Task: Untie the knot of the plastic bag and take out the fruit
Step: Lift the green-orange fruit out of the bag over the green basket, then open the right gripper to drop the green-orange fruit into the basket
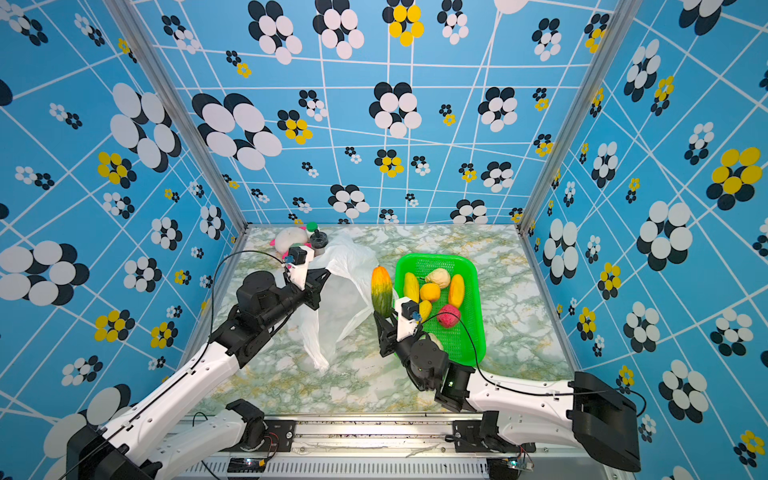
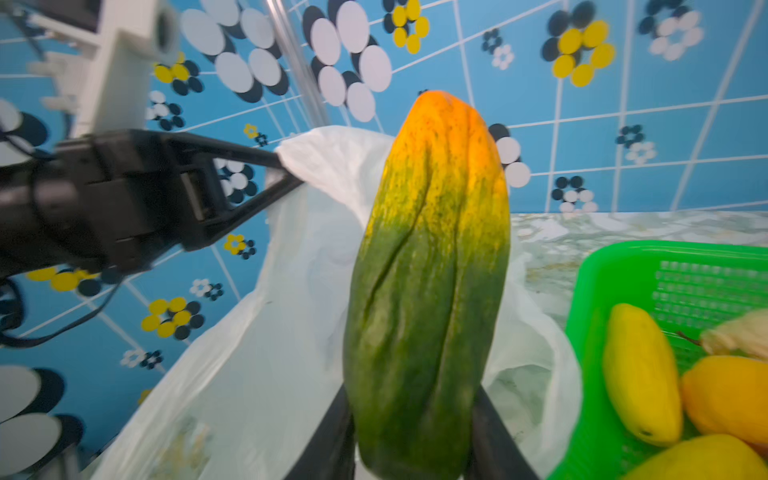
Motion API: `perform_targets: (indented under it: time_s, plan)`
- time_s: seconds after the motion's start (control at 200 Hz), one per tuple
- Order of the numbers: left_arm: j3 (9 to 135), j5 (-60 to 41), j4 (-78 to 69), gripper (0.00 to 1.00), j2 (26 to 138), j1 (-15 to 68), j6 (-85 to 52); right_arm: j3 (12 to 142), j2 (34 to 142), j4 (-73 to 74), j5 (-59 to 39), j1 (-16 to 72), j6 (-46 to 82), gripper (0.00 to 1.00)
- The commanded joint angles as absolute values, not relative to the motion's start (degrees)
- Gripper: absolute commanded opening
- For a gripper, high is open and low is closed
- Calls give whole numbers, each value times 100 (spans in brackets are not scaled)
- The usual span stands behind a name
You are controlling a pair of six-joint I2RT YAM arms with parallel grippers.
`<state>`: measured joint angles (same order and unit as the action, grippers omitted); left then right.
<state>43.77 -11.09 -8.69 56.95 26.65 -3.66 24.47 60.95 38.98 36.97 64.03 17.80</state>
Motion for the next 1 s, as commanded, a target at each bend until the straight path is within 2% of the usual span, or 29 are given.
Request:
perform_targets:
  time_s: [0.0,0.125,0.335,0.545,0.665,0.755,0.994]
  plan:
    - [4642,-1126,-740,0,5757,2667,-387,2350,5780,3113,4550,5903,1998,35]
    - [4599,-1112,-776,0,5726,2663,-400,2469,5550,1907,4693,5136,2898,34]
    - [4640,-1144,-762,0,5753,2663,-404,2594,5671,865,4563,4260,3857,38]
    - [4610,-1136,-785,0,5740,2663,-411,3218,6672,280,3841,3684,3988,39]
    - [4624,-1136,-747,0,5748,2665,-413,3563,7233,-11,3091,3283,4044,38]
    - [4615,-1126,-745,0,5722,2668,-404,3656,7396,-195,3061,3097,4181,36]
    - [4588,-1073,-736,0,5687,2663,-400,3567,7422,-79,2743,2856,4192,71]
